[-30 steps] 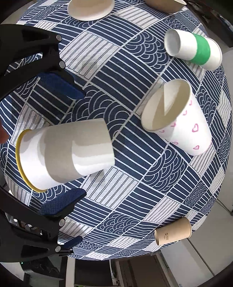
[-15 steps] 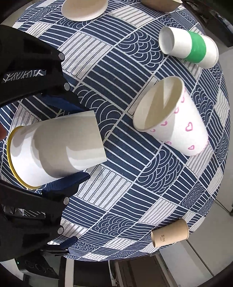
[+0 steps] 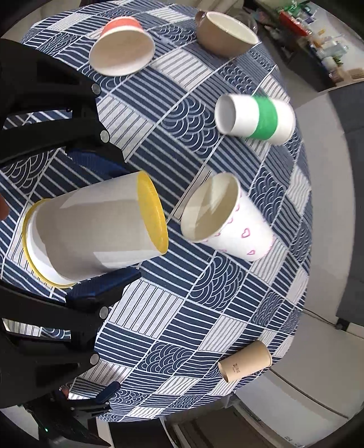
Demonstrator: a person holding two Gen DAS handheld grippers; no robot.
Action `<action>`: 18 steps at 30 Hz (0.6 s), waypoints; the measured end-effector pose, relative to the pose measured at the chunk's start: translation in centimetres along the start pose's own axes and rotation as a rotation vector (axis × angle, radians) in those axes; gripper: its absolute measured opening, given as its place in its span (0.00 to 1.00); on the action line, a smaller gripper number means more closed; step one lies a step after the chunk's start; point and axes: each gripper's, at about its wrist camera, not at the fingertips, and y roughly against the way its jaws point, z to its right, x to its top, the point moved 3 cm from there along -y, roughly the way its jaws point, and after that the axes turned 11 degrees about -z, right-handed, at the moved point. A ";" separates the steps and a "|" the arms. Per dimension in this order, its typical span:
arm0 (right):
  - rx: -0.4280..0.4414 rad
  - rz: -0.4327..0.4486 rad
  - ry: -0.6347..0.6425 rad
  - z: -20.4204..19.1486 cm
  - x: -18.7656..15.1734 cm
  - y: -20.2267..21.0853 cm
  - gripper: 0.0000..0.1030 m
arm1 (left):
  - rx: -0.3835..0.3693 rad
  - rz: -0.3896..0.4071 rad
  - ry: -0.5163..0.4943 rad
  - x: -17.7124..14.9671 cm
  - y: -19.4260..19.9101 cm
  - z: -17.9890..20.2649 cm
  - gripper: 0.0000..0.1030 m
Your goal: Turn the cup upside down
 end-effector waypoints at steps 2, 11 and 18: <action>-0.006 -0.004 0.009 -0.2 0.0 -0.1 0.92 | 0.036 0.053 -0.009 -0.6 0.7 -0.2 0.62; -0.032 -0.022 0.018 -0.4 -0.1 -0.3 0.92 | 0.144 0.174 -0.065 -3.4 1.1 0.1 0.59; -0.058 -0.034 0.030 -0.6 -0.1 -0.4 0.92 | 0.184 0.212 -0.072 -4.6 0.8 -0.1 0.59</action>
